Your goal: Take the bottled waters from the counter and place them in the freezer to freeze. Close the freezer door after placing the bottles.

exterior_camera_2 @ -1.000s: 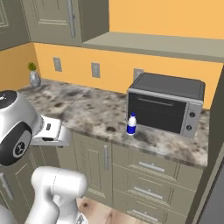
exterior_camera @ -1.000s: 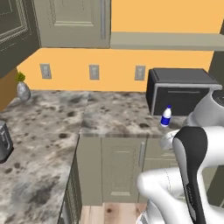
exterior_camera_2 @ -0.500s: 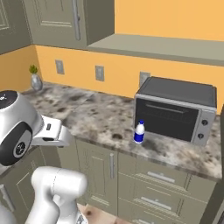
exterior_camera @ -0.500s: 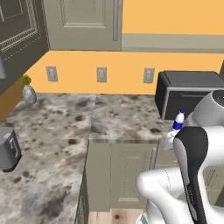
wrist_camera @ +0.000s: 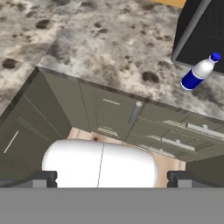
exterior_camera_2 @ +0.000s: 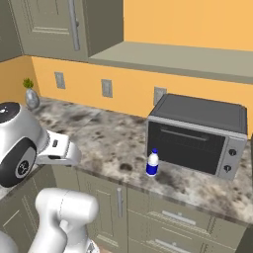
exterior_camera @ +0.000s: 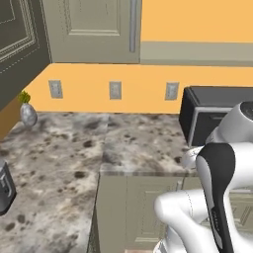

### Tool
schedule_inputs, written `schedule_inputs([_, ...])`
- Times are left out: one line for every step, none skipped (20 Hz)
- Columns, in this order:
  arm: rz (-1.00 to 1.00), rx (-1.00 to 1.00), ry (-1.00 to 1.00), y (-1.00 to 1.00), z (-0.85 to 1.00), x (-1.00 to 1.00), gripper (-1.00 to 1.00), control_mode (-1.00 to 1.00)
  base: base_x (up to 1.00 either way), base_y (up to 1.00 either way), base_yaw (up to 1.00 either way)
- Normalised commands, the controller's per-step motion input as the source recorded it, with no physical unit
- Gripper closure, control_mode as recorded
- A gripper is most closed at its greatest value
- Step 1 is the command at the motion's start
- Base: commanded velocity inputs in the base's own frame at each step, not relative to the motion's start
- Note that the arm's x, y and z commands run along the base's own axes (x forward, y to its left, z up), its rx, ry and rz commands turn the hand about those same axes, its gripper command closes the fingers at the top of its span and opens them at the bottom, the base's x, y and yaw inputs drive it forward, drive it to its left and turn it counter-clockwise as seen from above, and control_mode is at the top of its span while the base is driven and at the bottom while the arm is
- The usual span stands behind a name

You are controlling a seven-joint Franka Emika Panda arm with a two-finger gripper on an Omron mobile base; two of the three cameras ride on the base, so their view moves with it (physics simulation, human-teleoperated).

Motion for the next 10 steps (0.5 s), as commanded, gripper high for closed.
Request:
schedule_inputs([0.00, 0.00, 0.00, 0.00, 0.00, 0.00, -1.00, 1.00, 0.49, 0.16, 0.00])
schedule_inputs([0.00, 0.00, 0.00, 0.00, 0.00, 0.00, -1.00, 1.00, 0.48, 0.16, 0.00])
schedule_inputs([0.00, 0.00, 0.00, 0.00, 0.00, 0.00, -1.00, 1.00, 0.49, 0.17, 0.00])
schedule_inputs([0.00, 0.00, 0.00, 0.00, 0.00, 0.00, -1.00, 1.00, 0.43, 0.19, 0.00])
schedule_inputs([0.00, 0.00, 0.00, 0.00, 0.00, 0.00, -1.00, 1.00, 0.36, 0.26, 0.00])
schedule_inputs([0.00, 0.00, 0.00, 0.00, 0.00, 0.00, -1.00, 1.00, 0.36, 0.27, 0.00])
schedule_inputs([0.00, 0.00, 0.00, 0.00, 0.00, 0.00, -1.00, 1.00, 0.36, 0.31, 0.00])
schedule_inputs([0.00, 0.00, 0.00, 0.00, 0.00, 0.00, -1.00, 1.00, 0.35, 0.31, 0.00])
schedule_inputs([0.00, 0.00, 0.00, 0.00, 0.00, 0.00, -1.00, 1.00, 0.31, 0.29, 0.00])
schedule_inputs([0.00, 0.00, 0.00, 0.00, 0.00, 0.00, -1.00, 1.00, 0.29, 0.21, 0.00])
